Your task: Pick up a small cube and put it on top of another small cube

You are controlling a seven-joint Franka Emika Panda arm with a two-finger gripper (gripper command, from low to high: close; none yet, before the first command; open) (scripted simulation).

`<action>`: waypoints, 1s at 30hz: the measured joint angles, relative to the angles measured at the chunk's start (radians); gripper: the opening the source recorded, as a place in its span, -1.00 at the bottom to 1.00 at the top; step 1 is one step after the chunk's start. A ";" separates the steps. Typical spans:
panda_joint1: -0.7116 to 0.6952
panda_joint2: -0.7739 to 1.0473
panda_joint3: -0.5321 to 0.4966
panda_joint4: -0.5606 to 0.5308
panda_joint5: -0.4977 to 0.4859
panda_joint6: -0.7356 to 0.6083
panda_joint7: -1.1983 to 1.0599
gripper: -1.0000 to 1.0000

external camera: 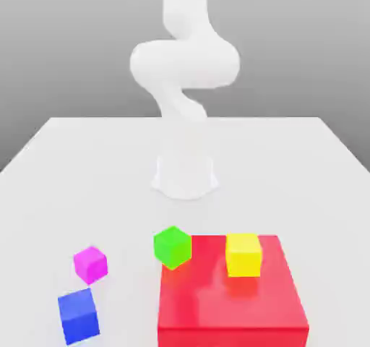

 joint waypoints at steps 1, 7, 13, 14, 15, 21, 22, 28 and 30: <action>-0.019 0.042 -0.004 -0.023 -0.007 0.026 0.017 0.00; -0.120 0.266 -0.038 -0.149 -0.040 0.170 0.106 0.00; -0.205 0.483 -0.090 -0.272 -0.053 0.309 0.178 0.00; -0.217 0.519 -0.100 -0.293 -0.051 0.332 0.187 0.00; -0.228 0.556 -0.111 -0.313 -0.047 0.356 0.194 0.00; -0.301 0.775 -0.147 -0.425 0.048 0.498 0.185 0.00; -0.309 0.811 -0.137 -0.426 0.071 0.526 0.172 0.00; -0.391 1.020 -0.038 -0.393 0.153 0.691 0.112 -1.00; -0.391 1.020 -0.038 -0.393 0.153 0.691 0.112 -1.00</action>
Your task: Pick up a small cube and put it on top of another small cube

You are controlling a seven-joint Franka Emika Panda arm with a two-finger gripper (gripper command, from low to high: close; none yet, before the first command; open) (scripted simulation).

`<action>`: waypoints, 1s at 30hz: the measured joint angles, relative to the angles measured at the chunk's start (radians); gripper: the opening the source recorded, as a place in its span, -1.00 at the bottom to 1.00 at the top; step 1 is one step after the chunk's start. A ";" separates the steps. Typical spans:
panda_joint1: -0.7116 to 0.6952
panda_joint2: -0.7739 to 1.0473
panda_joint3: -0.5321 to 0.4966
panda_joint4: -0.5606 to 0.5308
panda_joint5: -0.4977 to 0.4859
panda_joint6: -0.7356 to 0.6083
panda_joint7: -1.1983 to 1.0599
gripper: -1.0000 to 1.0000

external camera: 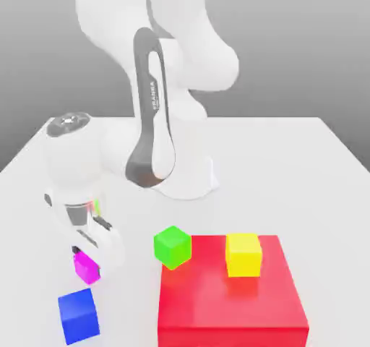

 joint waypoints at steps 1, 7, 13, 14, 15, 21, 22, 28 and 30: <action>0.000 0.000 0.000 0.000 -0.001 0.000 0.001 -1.00; 0.012 -0.051 -0.017 -0.010 -0.022 -0.041 0.018 -1.00; 0.043 -0.222 -0.059 -0.025 -0.107 -0.196 0.120 -1.00; 0.050 -0.224 -0.060 -0.010 -0.110 -0.215 0.156 -1.00; 0.064 -0.223 -0.065 0.008 -0.110 -0.231 0.191 -1.00; 0.109 -0.200 -0.063 0.126 -0.112 -0.328 0.428 -1.00; 0.116 -0.196 -0.063 0.146 -0.112 -0.344 0.468 -1.00; 0.165 -0.173 -0.068 0.267 -0.108 -0.439 0.704 -1.00; 0.173 -0.142 -0.067 0.294 -0.101 -0.435 0.750 -1.00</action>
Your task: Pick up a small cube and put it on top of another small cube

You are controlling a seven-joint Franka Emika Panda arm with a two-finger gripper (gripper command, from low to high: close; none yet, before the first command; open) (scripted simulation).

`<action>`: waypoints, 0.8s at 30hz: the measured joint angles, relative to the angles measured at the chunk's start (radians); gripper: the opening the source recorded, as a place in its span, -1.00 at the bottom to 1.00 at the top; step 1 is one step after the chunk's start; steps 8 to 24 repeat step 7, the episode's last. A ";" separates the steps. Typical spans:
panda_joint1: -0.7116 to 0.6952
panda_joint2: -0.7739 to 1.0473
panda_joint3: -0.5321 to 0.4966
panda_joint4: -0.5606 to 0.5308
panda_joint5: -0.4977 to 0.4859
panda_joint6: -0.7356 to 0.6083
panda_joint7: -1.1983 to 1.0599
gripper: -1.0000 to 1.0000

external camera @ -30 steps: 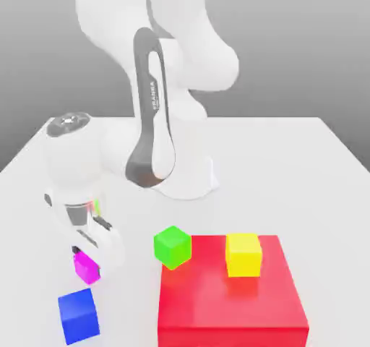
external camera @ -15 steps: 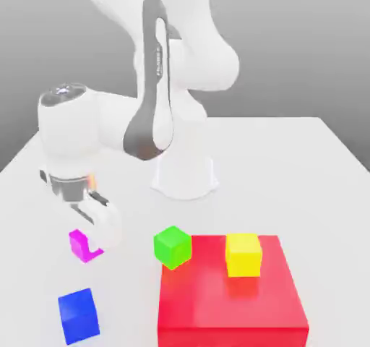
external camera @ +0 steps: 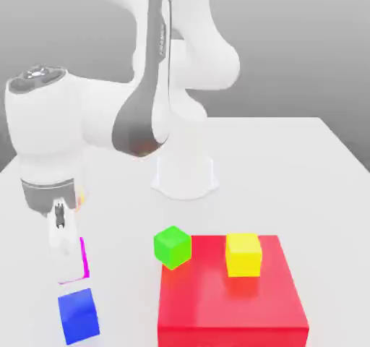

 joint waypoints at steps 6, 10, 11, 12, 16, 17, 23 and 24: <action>-0.008 0.125 0.017 0.014 0.029 0.111 -0.005 1.00; -0.008 0.125 0.017 0.014 0.029 0.111 -0.005 1.00; -0.008 0.125 0.017 0.014 0.029 0.111 -0.005 1.00; -0.008 0.125 0.017 0.014 0.029 0.111 -0.005 1.00; -0.008 0.125 0.017 0.014 0.029 0.111 -0.005 1.00; -0.008 0.125 0.017 0.014 0.029 0.111 -0.005 1.00; -0.008 0.125 0.017 0.014 0.029 0.111 -0.005 1.00; -0.008 0.125 0.017 0.014 0.029 0.111 -0.005 1.00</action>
